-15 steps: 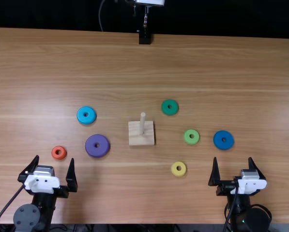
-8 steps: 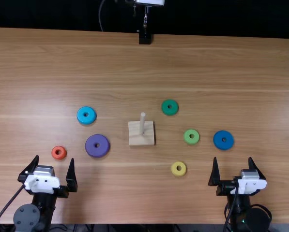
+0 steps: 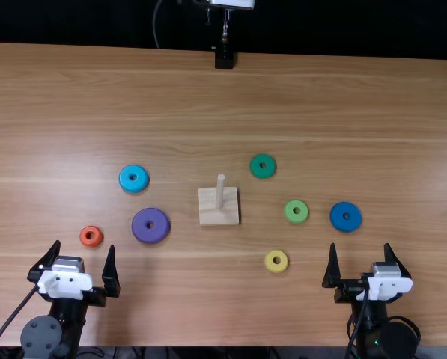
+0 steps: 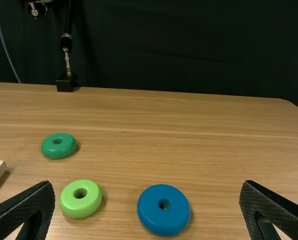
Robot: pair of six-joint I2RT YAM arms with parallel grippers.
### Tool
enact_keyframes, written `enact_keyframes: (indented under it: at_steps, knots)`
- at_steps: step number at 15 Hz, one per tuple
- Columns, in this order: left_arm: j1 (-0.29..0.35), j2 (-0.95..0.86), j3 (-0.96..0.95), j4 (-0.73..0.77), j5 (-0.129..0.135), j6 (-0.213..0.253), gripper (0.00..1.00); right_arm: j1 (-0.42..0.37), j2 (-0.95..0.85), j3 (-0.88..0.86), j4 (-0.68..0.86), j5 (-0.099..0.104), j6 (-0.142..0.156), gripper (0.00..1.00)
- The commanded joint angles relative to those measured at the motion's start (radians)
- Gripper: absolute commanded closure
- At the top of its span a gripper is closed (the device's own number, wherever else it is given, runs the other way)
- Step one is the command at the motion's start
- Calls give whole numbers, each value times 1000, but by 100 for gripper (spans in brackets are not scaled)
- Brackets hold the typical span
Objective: Build the Hanoi tower: stack the rings onto the peg from bottom to top in this color order: purple, dark blue, light blue, dark green, light green, yellow, orange.
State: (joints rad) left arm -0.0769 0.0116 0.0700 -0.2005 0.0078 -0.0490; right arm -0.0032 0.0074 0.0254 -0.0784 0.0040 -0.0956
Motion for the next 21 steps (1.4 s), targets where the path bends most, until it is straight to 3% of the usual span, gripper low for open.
enact_keyframes:
  at_steps: [1, 6, 9, 12, 19, 21]
  knots:
    - [12, -12, -52, -17, 1, 14, 0, -12, -7, -7, -9, 13, 2, 0]
    - [11, -9, -4, -4, 11, 12, 0, -12, -7, -7, -9, 13, 2, 0]
    - [3, 166, 108, 147, 14, 12, 0, -12, -7, -7, -9, 13, 2, 0]
    - [5, 314, 281, 173, 23, 14, 0, -12, -7, -7, -9, 13, 2, 0]
    - [12, 608, 640, 140, 47, 14, 0, -12, -7, -7, -9, 13, 2, 0]
    - [5, 715, 743, 13, 33, 14, 0, -12, -7, -7, -9, 13, 2, 0]
